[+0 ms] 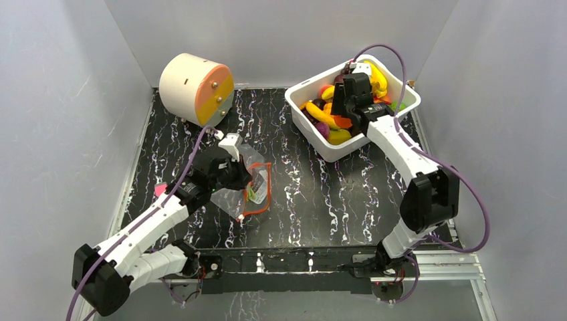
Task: Place the food in the zip-top bag and seal the zipper
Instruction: Pick up the fake fruit from the bin, then place the fake fruit in the zipper food storage bag.
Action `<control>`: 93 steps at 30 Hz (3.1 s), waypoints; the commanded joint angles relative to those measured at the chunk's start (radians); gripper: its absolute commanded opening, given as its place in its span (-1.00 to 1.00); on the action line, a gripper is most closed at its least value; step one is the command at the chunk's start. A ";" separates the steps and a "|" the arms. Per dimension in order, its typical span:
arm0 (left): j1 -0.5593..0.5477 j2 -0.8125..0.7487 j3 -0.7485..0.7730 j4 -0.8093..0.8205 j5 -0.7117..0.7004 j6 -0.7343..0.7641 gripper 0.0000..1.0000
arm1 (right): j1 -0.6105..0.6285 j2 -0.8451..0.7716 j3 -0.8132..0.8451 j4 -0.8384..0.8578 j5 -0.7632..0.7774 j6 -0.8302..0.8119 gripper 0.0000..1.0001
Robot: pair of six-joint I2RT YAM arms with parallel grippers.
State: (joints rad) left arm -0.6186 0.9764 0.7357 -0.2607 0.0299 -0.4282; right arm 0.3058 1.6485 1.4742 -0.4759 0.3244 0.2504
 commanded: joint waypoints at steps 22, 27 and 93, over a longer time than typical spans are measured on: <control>-0.004 0.089 0.143 0.019 0.058 -0.173 -1.00 | 0.197 -0.408 -0.381 0.307 -0.492 0.404 -0.42; -0.004 0.085 0.151 0.025 0.060 -0.187 -1.00 | 0.280 -0.435 -0.463 0.378 -0.521 0.509 -0.44; -0.004 -0.009 0.111 0.107 0.028 -0.266 -1.00 | 0.588 -0.315 -0.630 0.639 -0.345 0.688 0.37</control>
State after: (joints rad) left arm -0.6186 0.9993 0.8375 -0.1722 0.0666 -0.6994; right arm 0.8886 1.3529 0.7921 0.1524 -0.0429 0.9688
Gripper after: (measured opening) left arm 0.009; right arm 0.699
